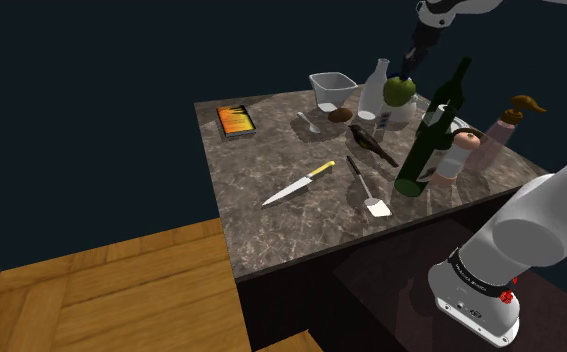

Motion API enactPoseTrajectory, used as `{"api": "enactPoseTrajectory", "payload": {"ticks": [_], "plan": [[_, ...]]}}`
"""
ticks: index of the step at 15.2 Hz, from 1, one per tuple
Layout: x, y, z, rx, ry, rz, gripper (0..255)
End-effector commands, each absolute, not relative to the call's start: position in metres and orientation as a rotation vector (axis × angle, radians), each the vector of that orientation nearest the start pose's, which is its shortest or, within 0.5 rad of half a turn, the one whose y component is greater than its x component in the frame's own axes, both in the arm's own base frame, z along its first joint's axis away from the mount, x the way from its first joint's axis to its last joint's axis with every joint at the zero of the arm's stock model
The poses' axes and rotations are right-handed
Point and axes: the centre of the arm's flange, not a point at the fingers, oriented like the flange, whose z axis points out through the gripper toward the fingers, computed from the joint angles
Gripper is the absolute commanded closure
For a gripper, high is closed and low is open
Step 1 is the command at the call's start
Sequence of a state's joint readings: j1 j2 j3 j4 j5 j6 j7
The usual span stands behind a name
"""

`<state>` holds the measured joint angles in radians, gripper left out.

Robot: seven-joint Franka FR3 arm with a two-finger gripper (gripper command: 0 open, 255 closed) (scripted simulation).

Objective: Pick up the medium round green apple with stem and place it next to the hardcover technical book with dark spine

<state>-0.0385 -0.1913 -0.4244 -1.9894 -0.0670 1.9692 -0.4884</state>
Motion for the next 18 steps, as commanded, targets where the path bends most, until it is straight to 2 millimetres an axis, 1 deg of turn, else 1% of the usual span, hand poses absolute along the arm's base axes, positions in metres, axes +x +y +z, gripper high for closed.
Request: {"api": "enactPoseTrajectory", "payload": {"ticks": [1, 18], "plan": [[0.479, -0.230, 0.552, -3.189, -0.073, -0.232, 255], [0.623, -0.058, 0.553, -3.189, -0.073, -0.232, 255]]}}
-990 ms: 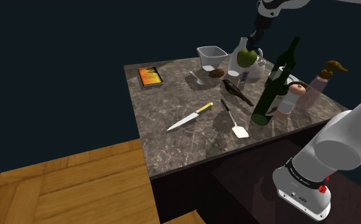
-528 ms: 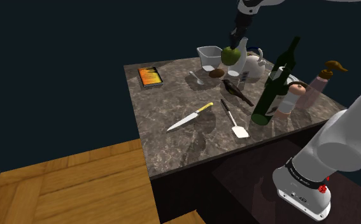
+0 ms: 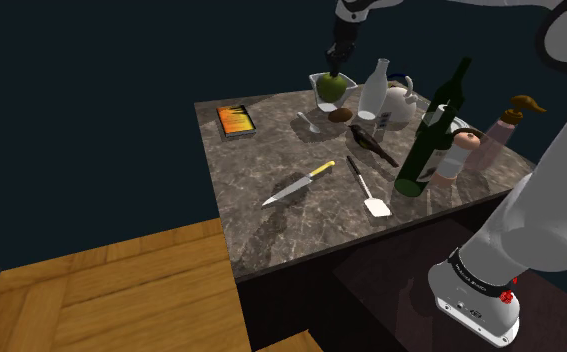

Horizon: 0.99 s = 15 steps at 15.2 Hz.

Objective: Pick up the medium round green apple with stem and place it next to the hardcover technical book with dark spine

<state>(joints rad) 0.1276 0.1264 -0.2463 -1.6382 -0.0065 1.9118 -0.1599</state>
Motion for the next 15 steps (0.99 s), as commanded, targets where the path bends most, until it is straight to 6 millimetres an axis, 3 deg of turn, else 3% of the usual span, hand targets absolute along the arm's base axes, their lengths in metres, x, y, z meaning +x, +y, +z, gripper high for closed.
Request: {"api": "enactPoseTrajectory", "payload": {"ticks": [1, 13, 15], "plan": [[0.631, -0.048, 0.553, -3.189, -0.073, -0.232, 255], [0.733, 0.074, 0.554, -3.189, -0.073, -0.232, 255], [0.738, 0.080, 0.548, -3.189, -0.073, -0.232, 255]]}}
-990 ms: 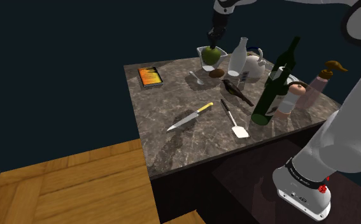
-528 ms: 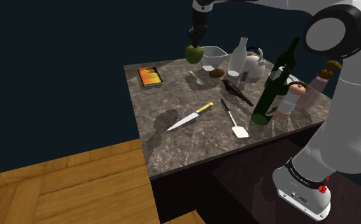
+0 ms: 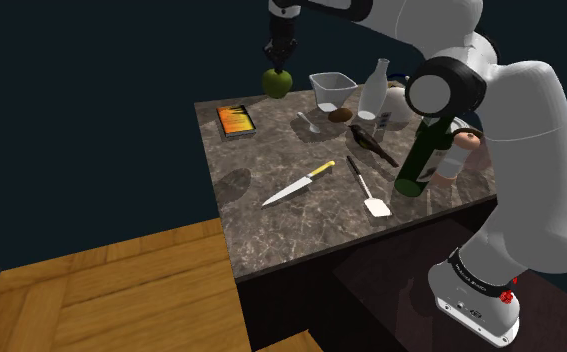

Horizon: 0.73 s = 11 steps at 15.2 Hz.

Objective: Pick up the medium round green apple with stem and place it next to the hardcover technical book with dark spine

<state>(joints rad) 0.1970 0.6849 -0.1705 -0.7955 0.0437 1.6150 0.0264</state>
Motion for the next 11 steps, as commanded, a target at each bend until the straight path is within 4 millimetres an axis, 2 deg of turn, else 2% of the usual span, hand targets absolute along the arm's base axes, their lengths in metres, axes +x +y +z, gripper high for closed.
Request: {"api": "enactPoseTrajectory", "payload": {"ticks": [1, 11], "plan": [[0.738, 0.080, 0.543, -3.189, -0.073, -0.232, 255], [0.738, 0.080, 0.490, -3.189, -0.073, -0.232, 255]]}}
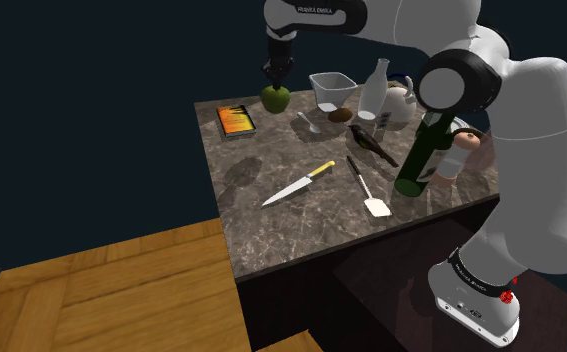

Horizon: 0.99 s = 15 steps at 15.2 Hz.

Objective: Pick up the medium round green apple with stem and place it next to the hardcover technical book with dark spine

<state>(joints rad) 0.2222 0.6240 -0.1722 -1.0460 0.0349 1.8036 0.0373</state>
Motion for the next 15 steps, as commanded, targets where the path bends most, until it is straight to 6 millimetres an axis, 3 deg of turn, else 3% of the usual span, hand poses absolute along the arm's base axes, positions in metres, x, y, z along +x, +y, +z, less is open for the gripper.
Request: {"api": "enactPoseTrajectory", "payload": {"ticks": [1, 15], "plan": [[0.738, 0.080, 0.485, -3.189, -0.073, -0.232, 255], [0.738, 0.080, 0.411, -3.189, -0.073, -0.232, 255]]}}
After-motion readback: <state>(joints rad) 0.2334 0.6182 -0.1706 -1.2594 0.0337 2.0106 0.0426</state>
